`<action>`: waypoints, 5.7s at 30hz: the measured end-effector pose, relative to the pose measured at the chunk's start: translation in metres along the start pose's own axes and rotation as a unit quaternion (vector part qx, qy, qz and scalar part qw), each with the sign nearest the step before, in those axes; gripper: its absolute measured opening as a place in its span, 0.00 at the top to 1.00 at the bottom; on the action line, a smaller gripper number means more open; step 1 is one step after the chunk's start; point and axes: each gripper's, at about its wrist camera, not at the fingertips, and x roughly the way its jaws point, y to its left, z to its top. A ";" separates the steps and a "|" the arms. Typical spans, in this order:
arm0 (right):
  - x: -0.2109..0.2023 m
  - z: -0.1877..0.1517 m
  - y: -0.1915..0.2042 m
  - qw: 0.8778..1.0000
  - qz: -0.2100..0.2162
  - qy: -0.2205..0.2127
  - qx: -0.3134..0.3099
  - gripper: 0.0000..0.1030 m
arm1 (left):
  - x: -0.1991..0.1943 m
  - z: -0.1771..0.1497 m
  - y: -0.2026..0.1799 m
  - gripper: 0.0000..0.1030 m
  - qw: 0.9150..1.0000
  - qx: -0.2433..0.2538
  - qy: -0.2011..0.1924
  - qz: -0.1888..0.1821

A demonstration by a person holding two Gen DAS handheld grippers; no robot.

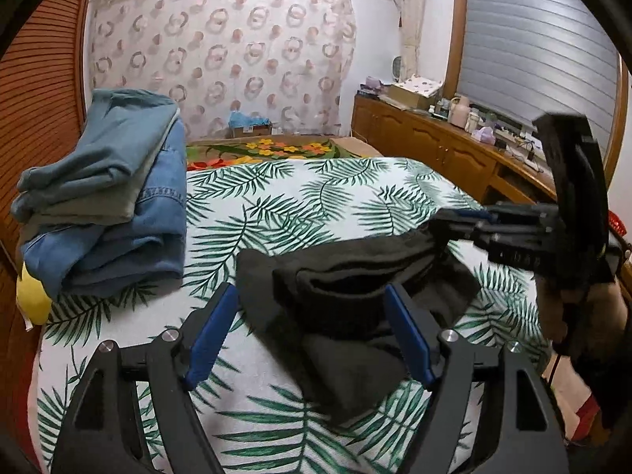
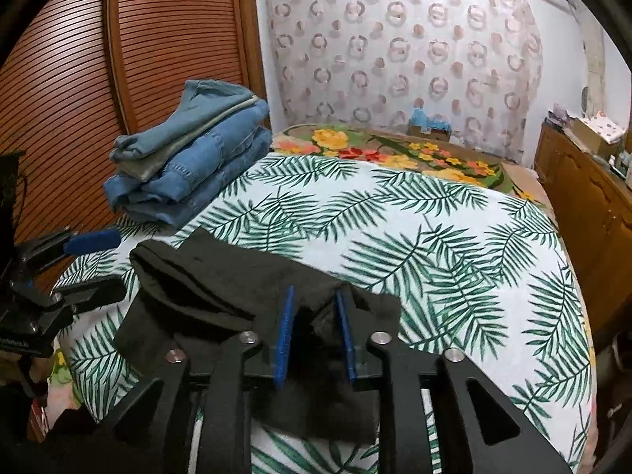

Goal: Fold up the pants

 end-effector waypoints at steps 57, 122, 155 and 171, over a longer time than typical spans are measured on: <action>-0.030 -0.054 -0.037 0.999 -0.008 0.023 0.036 0.95 | 0.002 -0.044 -0.022 0.91 0.999 0.016 0.039 -0.003; -0.048 -0.047 -0.002 0.999 0.001 0.035 -0.024 0.71 | -0.005 -0.030 0.007 0.37 0.999 -0.020 0.035 -0.019; -0.004 -0.034 -0.019 0.999 -0.011 0.034 0.002 0.98 | 0.037 0.013 -0.002 0.82 0.998 0.011 0.057 -0.016; -0.009 -0.025 -0.019 0.999 -0.008 0.036 0.007 0.92 | 0.042 -0.013 -0.001 0.39 0.996 0.027 0.088 0.008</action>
